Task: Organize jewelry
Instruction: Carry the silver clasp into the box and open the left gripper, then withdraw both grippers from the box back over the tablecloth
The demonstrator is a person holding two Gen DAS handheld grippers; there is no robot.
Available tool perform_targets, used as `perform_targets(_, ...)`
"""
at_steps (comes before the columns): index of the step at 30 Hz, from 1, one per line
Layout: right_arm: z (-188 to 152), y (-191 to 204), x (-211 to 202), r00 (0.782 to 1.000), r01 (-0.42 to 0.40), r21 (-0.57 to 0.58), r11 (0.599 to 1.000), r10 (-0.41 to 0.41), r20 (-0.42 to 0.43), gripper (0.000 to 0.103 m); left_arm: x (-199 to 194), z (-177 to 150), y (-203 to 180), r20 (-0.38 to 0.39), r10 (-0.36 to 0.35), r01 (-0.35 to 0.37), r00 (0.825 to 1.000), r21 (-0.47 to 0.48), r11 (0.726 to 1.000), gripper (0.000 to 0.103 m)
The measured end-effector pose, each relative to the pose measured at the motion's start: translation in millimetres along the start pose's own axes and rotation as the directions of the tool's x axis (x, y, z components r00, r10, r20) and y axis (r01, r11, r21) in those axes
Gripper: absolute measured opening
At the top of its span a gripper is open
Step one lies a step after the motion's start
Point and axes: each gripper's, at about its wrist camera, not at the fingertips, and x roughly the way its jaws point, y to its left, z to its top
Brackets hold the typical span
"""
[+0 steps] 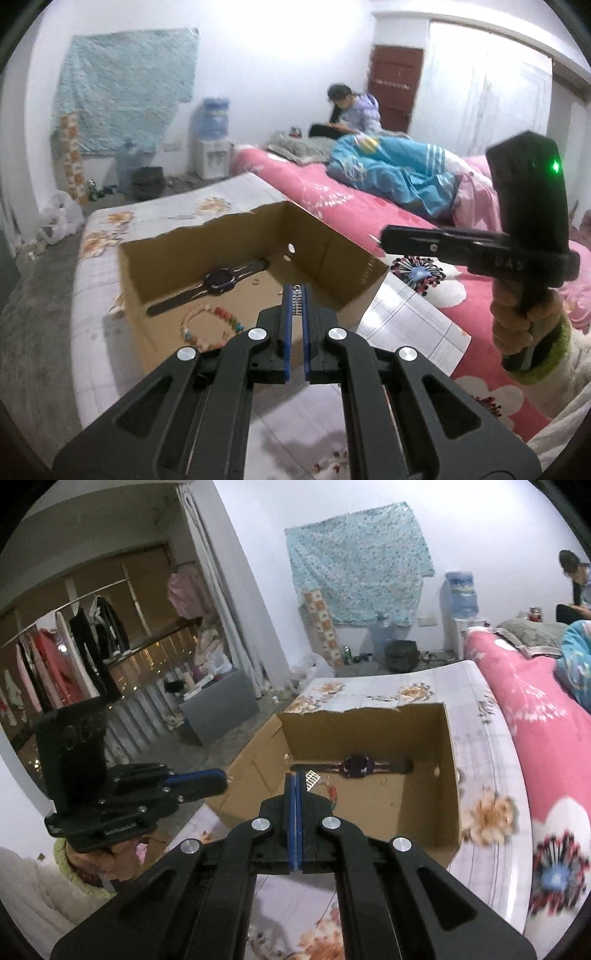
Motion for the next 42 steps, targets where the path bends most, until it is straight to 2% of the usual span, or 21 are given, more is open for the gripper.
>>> perform_targets(3,16,-19,27,0.997,-0.024,0.027,0.999,0.026,-0.072,0.001,35,20,11,-0.100,-0.030,0.029,0.995,-0.010,1.000,0.004)
perform_targets(5,17,-36,49,0.990,-0.036,0.053,0.998,0.043,-0.132,0.001,65,28,23,-0.186,-0.044,0.035,0.982,-0.049,0.998,0.004)
perform_targets(8,15,-50,73,0.980,-0.035,0.071,0.997,0.048,-0.192,0.001,115,35,44,-0.336,-0.064,0.029,0.940,-0.108,0.994,0.004)
perform_targets(11,11,-58,95,0.968,-0.024,0.053,0.998,0.037,-0.250,0.001,152,34,58,-0.436,-0.073,0.014,0.897,-0.138,0.990,0.004)
perform_targets(15,6,-63,113,0.949,-0.010,0.040,0.999,0.022,-0.314,0.001,186,31,67,-0.519,-0.078,-0.005,0.851,-0.156,0.988,0.004)
perform_targets(19,2,-67,126,0.927,0.007,0.022,1.000,0.001,-0.375,0.002,207,31,68,-0.564,-0.058,-0.029,0.824,-0.143,0.989,0.005)
perform_targets(21,1,-68,127,0.923,0.001,0.026,1.000,0.009,-0.385,0.002,213,31,69,-0.583,-0.047,-0.049,0.811,-0.149,0.988,0.014)
perform_targets(23,0,-71,128,0.921,0.004,0.034,0.999,0.009,-0.389,0.002,218,33,71,-0.577,-0.053,-0.048,0.815,-0.159,0.986,0.028)
perform_targets(28,2,-74,120,0.927,0.008,0.050,0.999,0.012,-0.375,0.003,219,34,77,-0.574,-0.047,-0.070,0.818,-0.181,0.981,0.030)
perform_targets(31,6,-75,109,0.937,0.017,0.052,0.998,0.002,-0.348,0.005,212,39,79,-0.550,-0.042,-0.076,0.834,-0.190,0.979,0.031)
perform_targets(32,8,-74,103,0.942,0.021,0.051,0.998,-0.003,-0.335,0.008,205,41,79,-0.532,-0.041,-0.076,0.845,-0.196,0.978,0.031)
perform_targets(33,10,-73,99,0.946,0.023,0.050,0.998,-0.006,-0.323,0.016,199,44,79,-0.517,-0.039,-0.076,0.855,-0.199,0.977,0.032)
perform_targets(34,13,-72,92,0.953,0.026,0.048,0.998,-0.011,-0.303,0.027,189,48,76,-0.494,-0.039,-0.069,0.868,-0.199,0.978,0.036)
perform_targets(36,17,-67,72,0.968,0.034,0.038,0.999,-0.023,-0.249,0.037,167,54,70,-0.451,-0.032,-0.061,0.892,-0.191,0.980,0.046)
perform_targets(41,16,-53,15,0.990,0.068,0.018,0.998,-0.065,-0.123,0.050,92,59,42,-0.319,-0.030,-0.013,0.947,-0.133,0.991,0.074)
perform_targets(42,13,-50,5,0.993,0.070,0.017,0.997,-0.068,-0.102,0.053,79,58,39,-0.296,-0.033,-0.006,0.955,-0.128,0.992,0.076)
